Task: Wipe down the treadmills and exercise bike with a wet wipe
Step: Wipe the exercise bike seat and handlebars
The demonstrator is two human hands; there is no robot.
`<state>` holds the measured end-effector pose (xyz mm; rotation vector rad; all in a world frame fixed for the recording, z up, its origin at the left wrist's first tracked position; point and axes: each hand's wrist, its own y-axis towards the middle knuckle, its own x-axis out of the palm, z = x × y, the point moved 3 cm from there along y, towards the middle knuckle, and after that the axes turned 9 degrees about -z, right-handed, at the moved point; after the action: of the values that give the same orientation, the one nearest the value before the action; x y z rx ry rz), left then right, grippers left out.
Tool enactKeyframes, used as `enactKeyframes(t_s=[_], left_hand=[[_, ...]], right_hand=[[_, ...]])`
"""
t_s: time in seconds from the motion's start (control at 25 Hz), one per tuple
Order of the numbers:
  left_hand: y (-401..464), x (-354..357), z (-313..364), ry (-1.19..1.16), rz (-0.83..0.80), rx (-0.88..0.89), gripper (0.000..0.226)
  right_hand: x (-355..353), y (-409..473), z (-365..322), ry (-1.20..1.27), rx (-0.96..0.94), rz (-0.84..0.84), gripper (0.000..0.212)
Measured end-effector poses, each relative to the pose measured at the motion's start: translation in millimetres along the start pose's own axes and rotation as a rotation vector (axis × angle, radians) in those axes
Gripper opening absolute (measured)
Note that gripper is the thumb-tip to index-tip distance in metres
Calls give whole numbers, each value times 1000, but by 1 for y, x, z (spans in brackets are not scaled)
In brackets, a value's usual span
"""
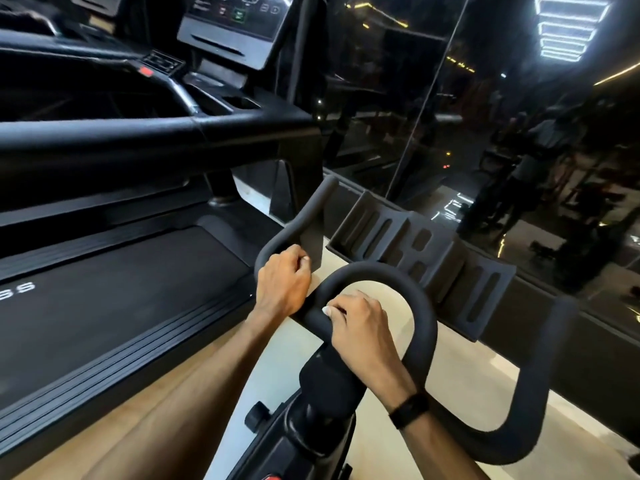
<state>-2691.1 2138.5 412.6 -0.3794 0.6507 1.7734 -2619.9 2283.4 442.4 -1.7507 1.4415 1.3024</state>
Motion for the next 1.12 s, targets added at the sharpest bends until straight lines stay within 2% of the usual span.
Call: enactKeyframes(t_s=[0.08,0.24,0.48,0.64,0.72,0.8,0.88,0.96,1.12], left_hand=[[0,-1,1,5,-8,-1,20],[-4,-2,4,13,-18,-13,18],[-7,-6,9,19,-45,-7,17],[-8,-3,8,18,-40,-3,18],[-8,-2,8,41,-39,-17,19],[-7,-1,9,54,-34,-22,19],[-6,-1,9,52,-26,-16,19],[-5,-3,8,51,-26,-11,18],[-5,-4,6,35,-32,-14,18]], right_hand=[[-4,-16,5,10,-96,72,10],[-10,-23,-4,-48,-271,-5,9],[2,-45,-4,-274,-386,-71,29],[-20,-93,46,-223,-379,-88,41],[-31,-110,65,-159,-323,-125,33],[-46,-107,68,43,-226,-205,23],[-60,-78,57,216,-167,-118,20],[-59,-37,44,220,-141,-9,15],[-16,16,39,37,-159,-240,13]])
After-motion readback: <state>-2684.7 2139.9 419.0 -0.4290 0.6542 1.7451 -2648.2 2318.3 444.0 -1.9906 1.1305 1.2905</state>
